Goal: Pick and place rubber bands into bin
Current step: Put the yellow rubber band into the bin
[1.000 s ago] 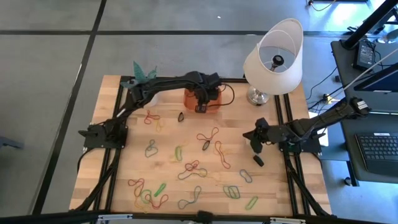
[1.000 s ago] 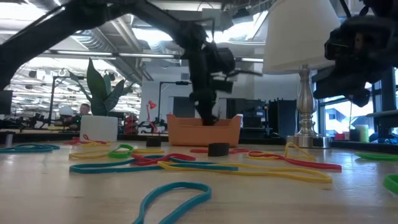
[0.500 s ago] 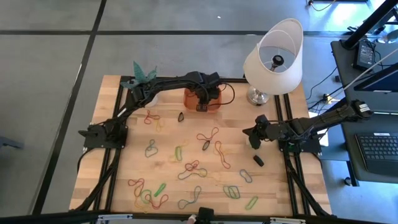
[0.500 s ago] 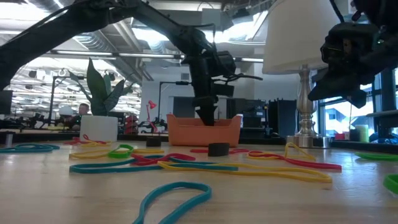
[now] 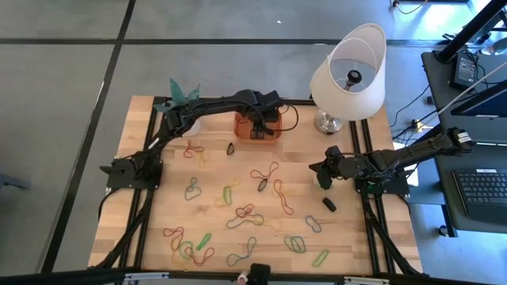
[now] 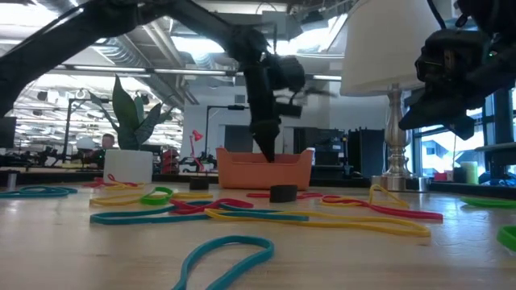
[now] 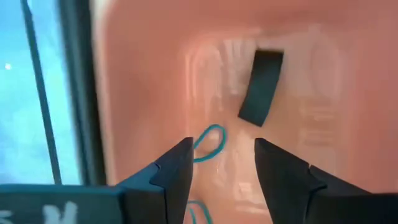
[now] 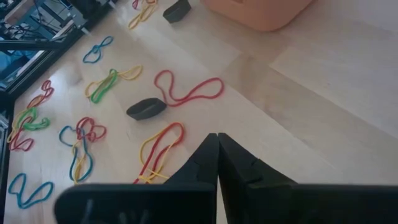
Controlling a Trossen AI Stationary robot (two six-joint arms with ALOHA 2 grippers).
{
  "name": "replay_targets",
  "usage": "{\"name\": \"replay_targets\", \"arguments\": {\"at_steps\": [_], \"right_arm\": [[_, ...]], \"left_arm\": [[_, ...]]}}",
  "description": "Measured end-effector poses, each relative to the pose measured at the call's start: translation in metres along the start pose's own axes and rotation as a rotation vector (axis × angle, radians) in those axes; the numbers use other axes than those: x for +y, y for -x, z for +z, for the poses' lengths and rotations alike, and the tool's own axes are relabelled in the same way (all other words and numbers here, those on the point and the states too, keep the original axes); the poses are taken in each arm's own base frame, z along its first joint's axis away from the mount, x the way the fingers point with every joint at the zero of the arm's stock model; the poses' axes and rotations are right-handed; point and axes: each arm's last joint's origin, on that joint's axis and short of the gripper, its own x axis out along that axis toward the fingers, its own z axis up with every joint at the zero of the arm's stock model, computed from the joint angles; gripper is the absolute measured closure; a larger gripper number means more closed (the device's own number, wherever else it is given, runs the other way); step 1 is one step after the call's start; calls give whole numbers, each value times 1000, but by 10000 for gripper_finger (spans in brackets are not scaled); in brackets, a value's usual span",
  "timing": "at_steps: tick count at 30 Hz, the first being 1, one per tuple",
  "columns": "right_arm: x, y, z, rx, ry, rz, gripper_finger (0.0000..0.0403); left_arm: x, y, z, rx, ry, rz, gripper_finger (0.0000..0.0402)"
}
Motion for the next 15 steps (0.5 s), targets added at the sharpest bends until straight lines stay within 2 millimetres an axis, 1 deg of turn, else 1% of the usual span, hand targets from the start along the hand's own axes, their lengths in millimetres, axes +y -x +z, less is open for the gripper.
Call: {"name": "replay_targets", "arguments": {"at_steps": [5,9,12,15], "right_arm": [[0,0,0,3,2,-2,396],[0,0,0,5,3,-2,396],[0,0,-1,12,3,5,396],[0,0,-2,36,7,17,396]], "left_arm": [[4,32,1,-59,113,33,268],[6,63,-2,-95,226,39,305],[1,84,-3,-124,289,9,343],[-11,104,0,-154,364,-10,384]]}}
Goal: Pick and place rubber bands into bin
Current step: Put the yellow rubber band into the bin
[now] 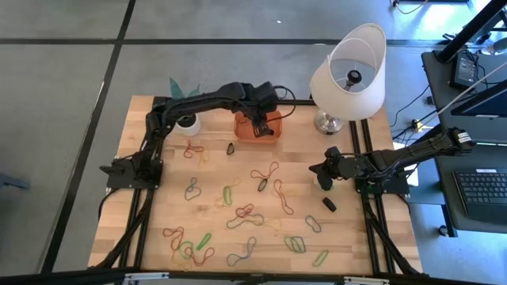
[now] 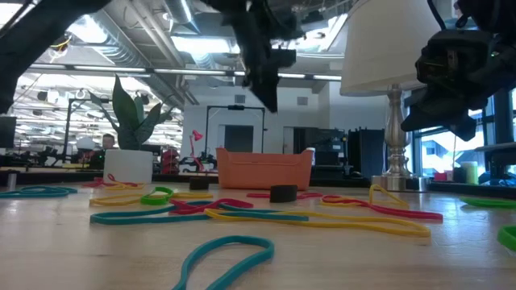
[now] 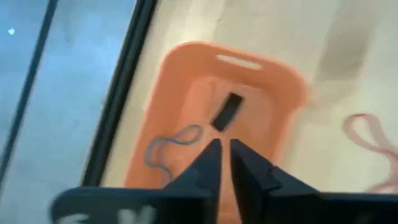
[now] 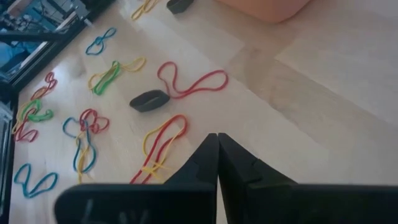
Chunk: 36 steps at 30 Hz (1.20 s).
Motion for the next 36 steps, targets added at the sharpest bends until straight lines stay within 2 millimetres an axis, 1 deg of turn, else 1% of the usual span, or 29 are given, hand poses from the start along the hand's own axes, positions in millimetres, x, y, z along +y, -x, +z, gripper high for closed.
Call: {"name": "replay_targets", "arguments": {"at_steps": [1,4,8,11,15,18,20,23,26,29,32,36], "right_arm": [[0,0,0,3,0,0,396],[0,0,0,6,7,2,396],[0,0,-2,55,36,28,396],[0,0,-4,98,39,55,396],[0,0,-5,118,45,53,396],[-1,0,-5,121,48,49,396],[-1,0,-5,121,59,49,396],[-1,0,-5,120,66,53,396],[0,0,-5,118,64,56,396],[4,1,-4,101,59,101,398],[13,3,-3,69,58,181,400],[25,7,1,4,56,232,401]], "left_arm": [[-5,7,0,-7,13,-6,392],[-26,23,-2,-10,18,-24,398],[-62,33,-8,38,21,-64,400],[-92,39,-16,80,-8,-83,400],[-135,35,-28,98,-54,-113,400],[-165,33,-40,105,-78,-137,400],[-181,29,-49,108,-90,-149,400],[-201,22,-65,120,-104,-133,400],[-212,21,-84,109,-107,-110,400],[-216,22,-106,71,-106,-127,400],[-211,31,-128,-13,-76,-170,400],[-193,43,-164,-122,-21,-201,400]]}}
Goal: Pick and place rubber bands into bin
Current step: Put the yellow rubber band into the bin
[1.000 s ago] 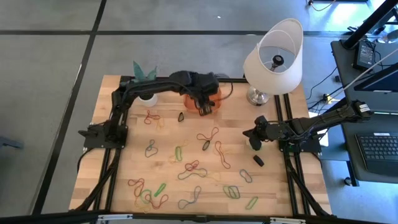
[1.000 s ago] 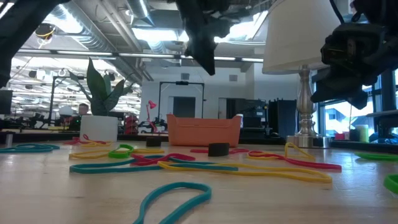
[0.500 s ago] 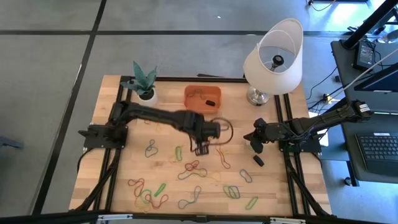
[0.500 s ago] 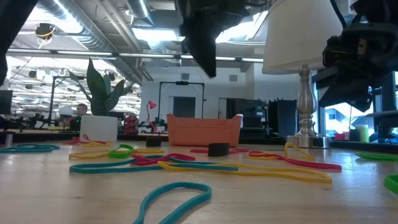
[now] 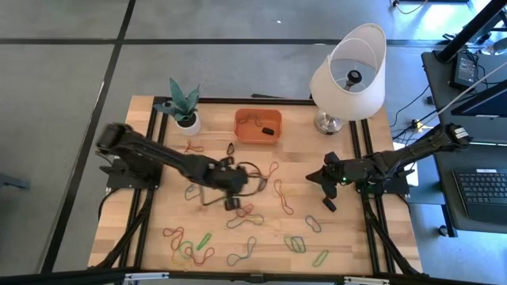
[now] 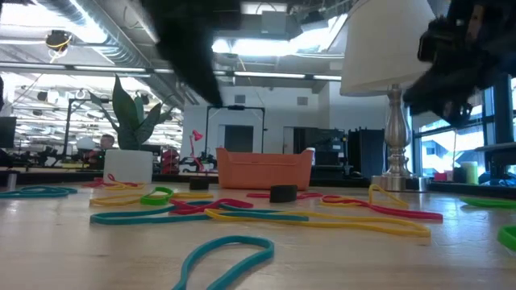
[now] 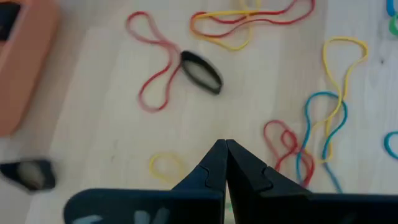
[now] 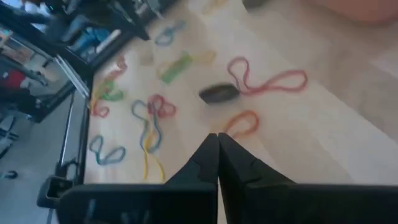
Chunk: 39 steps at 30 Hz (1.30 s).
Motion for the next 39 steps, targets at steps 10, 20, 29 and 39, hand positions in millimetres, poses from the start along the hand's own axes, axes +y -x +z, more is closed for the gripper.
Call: {"name": "replay_targets", "arguments": {"at_steps": [10,20,29,39], "right_arm": [[75,-25,45,-51,154,-32,401],[169,-107,50,348,380,-258,402],[196,-175,2,612,411,-351,360],[173,-216,-41,766,463,-410,287]], "left_arm": [[39,49,-88,-180,16,-38,400],[65,71,-140,-314,-22,-95,400],[71,78,-151,-326,-110,-148,400],[70,77,-151,-316,-142,-157,400]]}}
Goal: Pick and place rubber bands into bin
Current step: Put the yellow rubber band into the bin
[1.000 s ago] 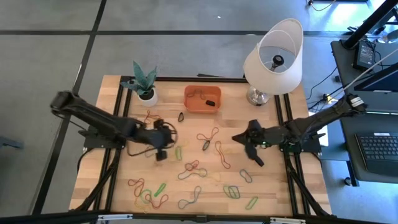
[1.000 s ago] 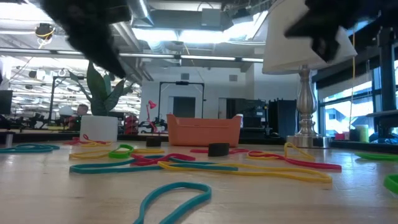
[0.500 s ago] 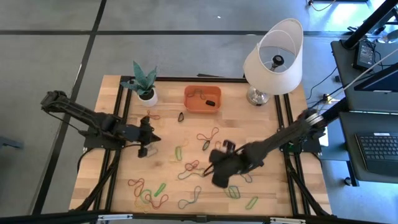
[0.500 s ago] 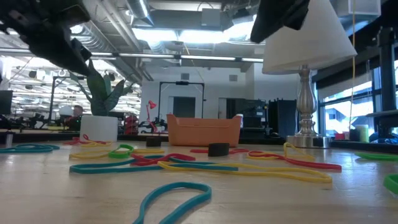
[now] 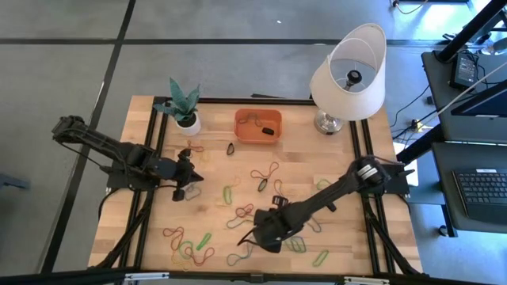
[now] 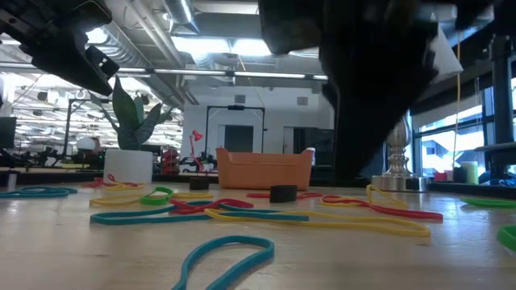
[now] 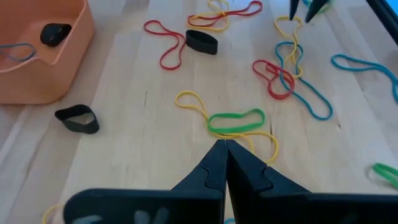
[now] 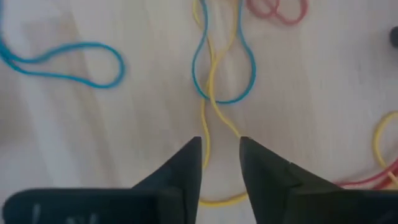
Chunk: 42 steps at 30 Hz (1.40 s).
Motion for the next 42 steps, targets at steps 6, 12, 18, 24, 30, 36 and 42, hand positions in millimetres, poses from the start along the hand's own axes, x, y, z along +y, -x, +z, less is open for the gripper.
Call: {"name": "replay_targets", "arguments": {"at_steps": [6,12,18,24,30,36,42], "right_arm": [[-7,-19,2,36,63,-44,279],[-13,-34,8,51,73,-46,279],[-11,-40,7,90,137,14,332],[-12,-30,9,85,81,46,393],[-15,26,15,-18,-9,123,399],[-20,84,12,-202,-63,98,401],[-25,123,6,-332,-97,80,401]], "left_arm": [[0,0,0,1,3,-6,400],[0,0,0,2,3,-8,400],[0,0,0,2,14,-8,400],[0,0,0,1,15,-7,400],[0,0,0,2,28,-8,400],[0,0,0,1,29,-7,400],[0,0,0,0,29,-4,400]]}}
